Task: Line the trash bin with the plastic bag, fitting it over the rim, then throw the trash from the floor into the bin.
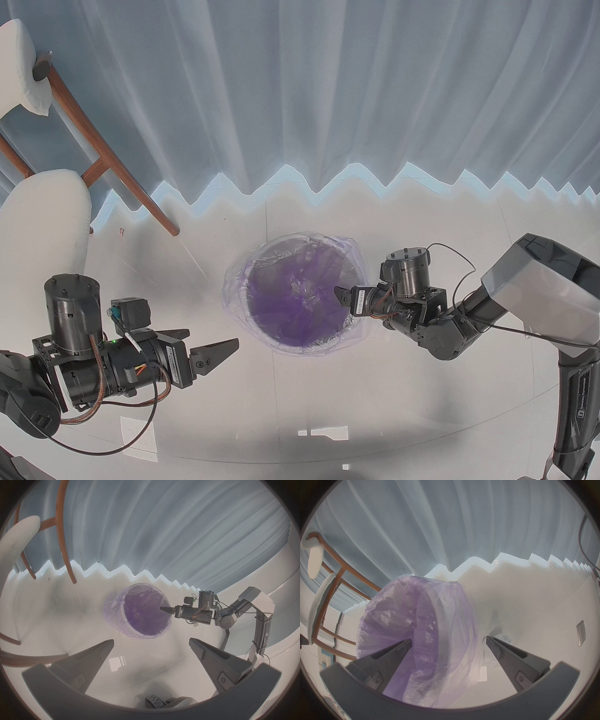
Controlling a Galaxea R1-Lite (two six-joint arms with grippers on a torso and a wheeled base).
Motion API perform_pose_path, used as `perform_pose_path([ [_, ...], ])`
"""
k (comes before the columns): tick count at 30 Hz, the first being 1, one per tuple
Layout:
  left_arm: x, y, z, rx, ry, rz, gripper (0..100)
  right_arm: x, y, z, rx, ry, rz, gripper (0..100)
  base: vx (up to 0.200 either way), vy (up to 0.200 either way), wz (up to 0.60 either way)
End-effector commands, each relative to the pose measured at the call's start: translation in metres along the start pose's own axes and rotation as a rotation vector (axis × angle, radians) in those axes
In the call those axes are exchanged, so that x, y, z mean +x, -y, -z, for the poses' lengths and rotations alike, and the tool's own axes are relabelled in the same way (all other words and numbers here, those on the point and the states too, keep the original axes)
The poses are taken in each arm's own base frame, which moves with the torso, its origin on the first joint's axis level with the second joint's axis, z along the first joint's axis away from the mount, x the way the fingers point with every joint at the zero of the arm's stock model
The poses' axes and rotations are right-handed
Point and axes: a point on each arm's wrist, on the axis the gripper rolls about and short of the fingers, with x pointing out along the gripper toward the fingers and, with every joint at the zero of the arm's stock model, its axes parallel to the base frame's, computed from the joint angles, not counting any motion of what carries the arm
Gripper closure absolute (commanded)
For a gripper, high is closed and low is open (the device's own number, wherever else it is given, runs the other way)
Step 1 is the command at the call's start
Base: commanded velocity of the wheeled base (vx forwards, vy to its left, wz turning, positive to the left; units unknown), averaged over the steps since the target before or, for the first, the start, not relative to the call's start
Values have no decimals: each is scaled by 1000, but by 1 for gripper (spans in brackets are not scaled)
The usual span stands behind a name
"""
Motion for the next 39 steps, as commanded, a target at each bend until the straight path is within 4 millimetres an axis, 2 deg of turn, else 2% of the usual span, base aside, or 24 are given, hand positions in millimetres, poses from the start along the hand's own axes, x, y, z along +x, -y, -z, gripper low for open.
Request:
perform_pose_path([
  [1, -1, -1, 1, -1, -1, -4, 0, 7, -1, 6, -3, -4, 19, 0, 0, 0, 0],
  [2, -1, -1, 1, 0, 0, -4, 0, 8, -1, 5, -3, -1, 22, 100, 0, 0, 0],
  [9, -1, -1, 1, 2, 0, -3, 0, 8, 1, 9, -16, -29, 42, 100, 0, 0, 0],
  [20, -6, 1, -2, 5, 18, 5, 0, 1, -1, -5, -142, 13, 18, 100, 0, 0, 0],
  [28, -8, 2, -3, 7, 30, 13, 0, -3, -1, -15, -302, 19, -138, 100, 0, 0, 0],
  [34, -9, 2, -3, 8, 30, 18, 0, -2, 7, -17, -546, 39, -217, 100, 0, 0, 0],
  [39, -9, 2, -3, 9, 30, 18, 0, -2, 7, -21, -708, 142, -253, 100, 0, 0, 0],
])
